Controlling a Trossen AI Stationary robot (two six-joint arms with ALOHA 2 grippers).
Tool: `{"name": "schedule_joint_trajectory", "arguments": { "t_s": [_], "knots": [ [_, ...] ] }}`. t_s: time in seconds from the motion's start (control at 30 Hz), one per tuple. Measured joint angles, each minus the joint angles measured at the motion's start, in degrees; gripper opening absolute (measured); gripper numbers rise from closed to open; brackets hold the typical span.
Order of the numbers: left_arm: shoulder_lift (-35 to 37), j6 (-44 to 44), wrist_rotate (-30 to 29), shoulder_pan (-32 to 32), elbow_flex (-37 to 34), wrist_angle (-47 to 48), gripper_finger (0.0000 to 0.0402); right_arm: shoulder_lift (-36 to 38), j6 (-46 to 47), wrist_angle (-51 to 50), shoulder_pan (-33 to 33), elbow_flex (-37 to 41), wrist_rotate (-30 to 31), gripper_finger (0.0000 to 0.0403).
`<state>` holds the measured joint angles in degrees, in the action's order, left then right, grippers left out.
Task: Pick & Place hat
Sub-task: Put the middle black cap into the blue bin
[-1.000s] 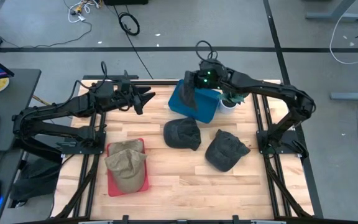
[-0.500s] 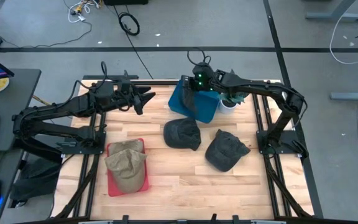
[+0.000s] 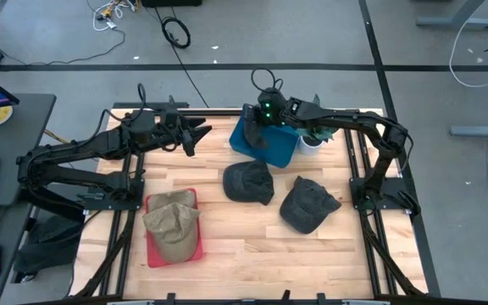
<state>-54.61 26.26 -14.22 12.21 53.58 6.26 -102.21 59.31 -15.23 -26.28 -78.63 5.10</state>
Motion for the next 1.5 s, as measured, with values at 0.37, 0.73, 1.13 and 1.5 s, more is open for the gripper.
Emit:
{"name": "schedule_joint_trajectory", "arguments": {
  "t_s": [0.37,0.73,1.13,1.5],
  "knots": [
    [0.0,-0.6,0.0,0.0,0.0,0.0,0.022,0.0,1.8,-8.7,0.2,0.0,0.5,0.0028],
    [0.0,-0.7,0.0,0.0,0.0,0.0,0.022,0.0,1.7,-18.1,-0.6,0.0,4.3,0.0028],
    [-0.1,-1.8,0.0,0.0,0.0,0.0,0.022,0.0,1.5,-22.7,-0.5,0.0,10.2,0.0028],
    [-0.1,-1.8,0.0,-0.2,0.0,0.0,0.022,0.0,0.0,-22.7,-0.5,0.0,14.0,0.0028]
  ]
}}
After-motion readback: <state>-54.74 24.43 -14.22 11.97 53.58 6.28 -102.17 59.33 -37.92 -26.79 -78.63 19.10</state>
